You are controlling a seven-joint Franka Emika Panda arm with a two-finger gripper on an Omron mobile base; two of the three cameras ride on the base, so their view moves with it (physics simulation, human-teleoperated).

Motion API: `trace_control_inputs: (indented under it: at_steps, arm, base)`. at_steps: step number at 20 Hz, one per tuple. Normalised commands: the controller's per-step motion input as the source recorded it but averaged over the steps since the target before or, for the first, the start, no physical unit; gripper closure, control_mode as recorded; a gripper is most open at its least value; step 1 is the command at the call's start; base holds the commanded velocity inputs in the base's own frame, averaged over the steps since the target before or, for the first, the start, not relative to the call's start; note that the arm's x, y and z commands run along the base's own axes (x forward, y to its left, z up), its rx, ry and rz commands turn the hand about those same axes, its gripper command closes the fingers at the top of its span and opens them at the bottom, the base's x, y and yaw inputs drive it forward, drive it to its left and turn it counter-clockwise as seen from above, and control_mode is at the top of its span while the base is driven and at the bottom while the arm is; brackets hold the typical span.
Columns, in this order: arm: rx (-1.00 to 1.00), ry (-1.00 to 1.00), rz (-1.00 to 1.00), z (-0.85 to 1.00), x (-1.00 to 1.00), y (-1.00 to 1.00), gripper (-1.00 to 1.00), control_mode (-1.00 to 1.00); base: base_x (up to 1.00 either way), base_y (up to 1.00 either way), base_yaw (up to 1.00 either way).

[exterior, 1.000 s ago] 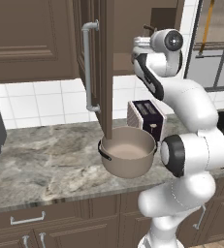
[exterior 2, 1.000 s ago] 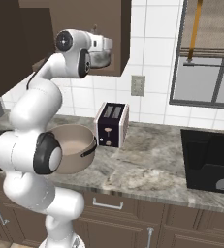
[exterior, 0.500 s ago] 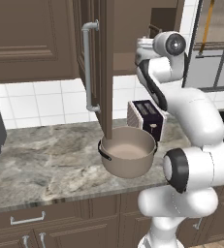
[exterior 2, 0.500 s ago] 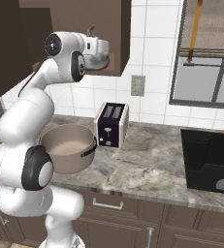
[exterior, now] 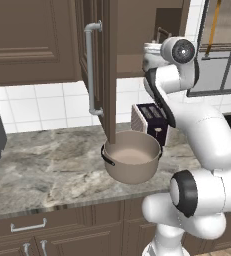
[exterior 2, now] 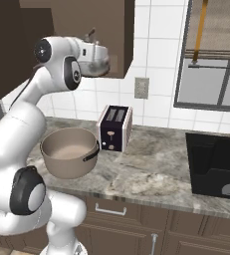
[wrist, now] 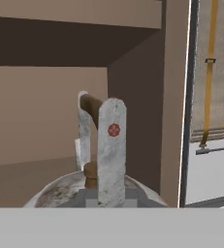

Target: Pick the kettle from the cabinet and place it on a stove burner. Then pick the pot from the counter and place it on another stove burner. Finally, turn both burners on.

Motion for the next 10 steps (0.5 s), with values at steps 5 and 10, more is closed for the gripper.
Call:
trace_control_inputs:
  at_steps: [5,10]
  arm:
    - [0.01,0.00,-0.03,0.00,-0.41,0.00,1.00,-1.00]
    - [0.00,0.00,-0.02,0.00,-0.39,0.00,1.00,-1.00]
  base:
    - [0.00,0.00,0.00]
    - [0.00,0.00,0.00]
